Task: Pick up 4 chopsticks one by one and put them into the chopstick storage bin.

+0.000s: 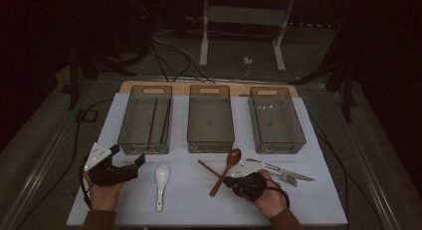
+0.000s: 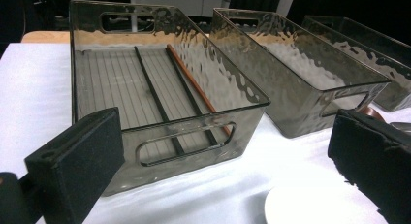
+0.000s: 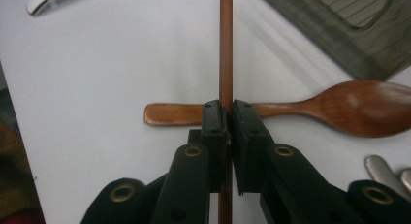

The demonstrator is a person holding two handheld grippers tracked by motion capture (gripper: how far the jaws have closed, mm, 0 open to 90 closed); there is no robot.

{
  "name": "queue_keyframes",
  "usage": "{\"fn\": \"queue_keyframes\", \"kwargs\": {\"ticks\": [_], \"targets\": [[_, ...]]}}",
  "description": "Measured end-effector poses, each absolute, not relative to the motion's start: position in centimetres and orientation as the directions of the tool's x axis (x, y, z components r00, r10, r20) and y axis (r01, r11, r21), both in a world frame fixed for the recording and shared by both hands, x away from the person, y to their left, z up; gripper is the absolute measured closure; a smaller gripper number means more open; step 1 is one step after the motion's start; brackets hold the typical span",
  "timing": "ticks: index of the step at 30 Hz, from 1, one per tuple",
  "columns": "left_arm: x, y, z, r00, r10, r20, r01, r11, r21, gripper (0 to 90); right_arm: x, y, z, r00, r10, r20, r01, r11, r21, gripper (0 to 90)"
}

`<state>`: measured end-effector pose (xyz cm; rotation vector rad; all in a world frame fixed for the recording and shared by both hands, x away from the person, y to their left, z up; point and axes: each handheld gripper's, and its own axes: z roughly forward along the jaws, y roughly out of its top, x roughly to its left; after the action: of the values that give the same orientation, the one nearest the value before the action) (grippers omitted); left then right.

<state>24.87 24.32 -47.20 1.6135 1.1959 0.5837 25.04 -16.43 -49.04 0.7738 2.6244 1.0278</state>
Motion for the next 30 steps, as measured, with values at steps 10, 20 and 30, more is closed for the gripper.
{"fn": "queue_keyframes", "kwargs": {"ticks": [10,20,30], "targets": [[24.8,24.1,-47.2,0.398,0.901,-0.173,0.417,-0.01,0.909,0.6,25.5,-16.5,-48.4,-0.824,0.566,-0.003,0.397,0.581,0.71,84.6],[24.7,23.8,-47.0,0.405,0.897,-0.176,0.417,-0.01,0.909,0.6,26.0,-16.7,-47.7,-0.807,0.591,0.009,0.405,0.542,0.736,84.6],[24.7,23.0,-46.3,0.418,0.885,-0.206,0.426,0.009,0.904,0.6,26.6,-16.5,-46.7,-0.792,0.611,0.014,0.401,0.503,0.765,84.6]]}}
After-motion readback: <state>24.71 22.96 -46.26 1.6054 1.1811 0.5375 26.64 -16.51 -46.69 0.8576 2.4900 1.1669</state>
